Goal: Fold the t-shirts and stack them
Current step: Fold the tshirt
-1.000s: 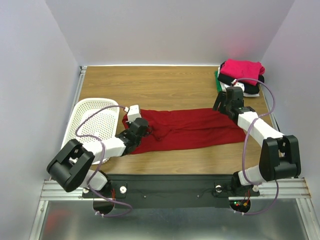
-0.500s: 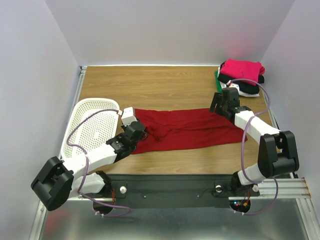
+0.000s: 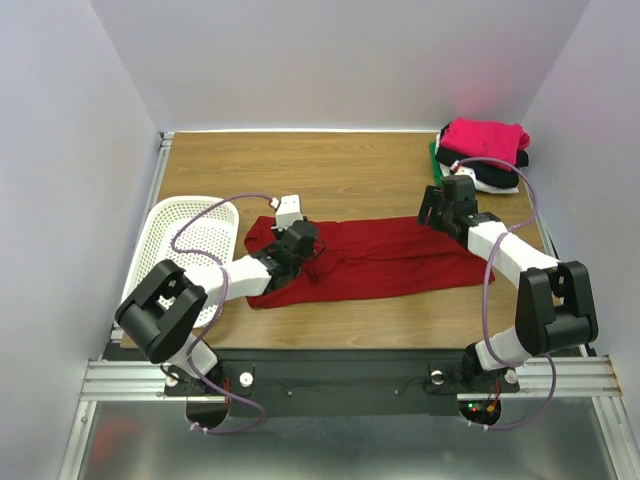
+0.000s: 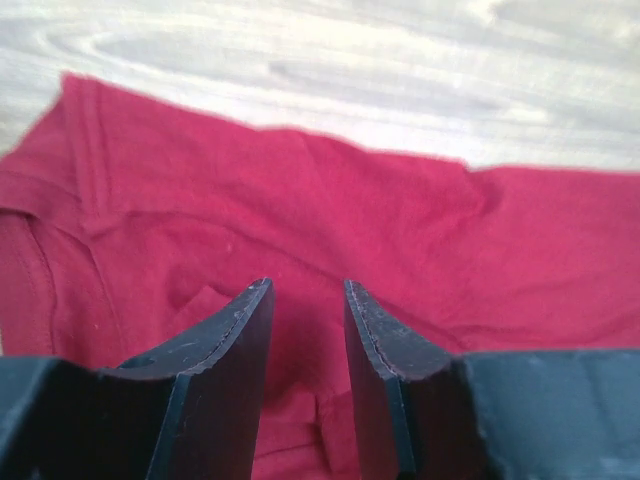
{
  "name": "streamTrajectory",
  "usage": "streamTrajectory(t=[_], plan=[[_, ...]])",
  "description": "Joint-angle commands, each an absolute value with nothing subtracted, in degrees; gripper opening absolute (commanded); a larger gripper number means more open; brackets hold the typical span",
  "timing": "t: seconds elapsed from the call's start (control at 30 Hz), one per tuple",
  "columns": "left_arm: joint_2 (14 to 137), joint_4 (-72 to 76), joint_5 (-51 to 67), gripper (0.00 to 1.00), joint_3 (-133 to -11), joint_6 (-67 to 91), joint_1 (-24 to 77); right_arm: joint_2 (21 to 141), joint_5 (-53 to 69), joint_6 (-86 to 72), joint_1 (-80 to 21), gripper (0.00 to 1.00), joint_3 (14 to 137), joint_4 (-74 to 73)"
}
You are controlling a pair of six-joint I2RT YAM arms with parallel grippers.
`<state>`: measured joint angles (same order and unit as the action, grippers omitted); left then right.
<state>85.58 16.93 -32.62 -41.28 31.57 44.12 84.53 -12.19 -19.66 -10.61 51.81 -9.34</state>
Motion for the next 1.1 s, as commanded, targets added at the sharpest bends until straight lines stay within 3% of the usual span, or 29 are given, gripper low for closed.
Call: streamTrajectory(t=[0.0, 0.47, 0.73, 1.07], plan=[[84.8, 19.0, -32.0, 0.45, -40.6, 31.5, 45.2, 83.3, -12.2, -19.0, -11.2, 0.75, 53.3, -6.4], [77.3, 12.4, -30.6, 0.45, -30.0, 43.5, 51.8, 84.2, -12.3, -19.1, -11.2, 0.75, 53.3, -6.2], [69.4, 7.3, -37.4, 0.45, -30.1, 43.0, 51.9, 84.5, -12.3, -19.0, -11.3, 0.75, 53.6, -6.3], [79.1, 10.4, -39.7, 0.47, -35.3, 37.2, 46.9, 84.4, -12.1, -18.9, -11.3, 0.75, 53.4, -6.2]])
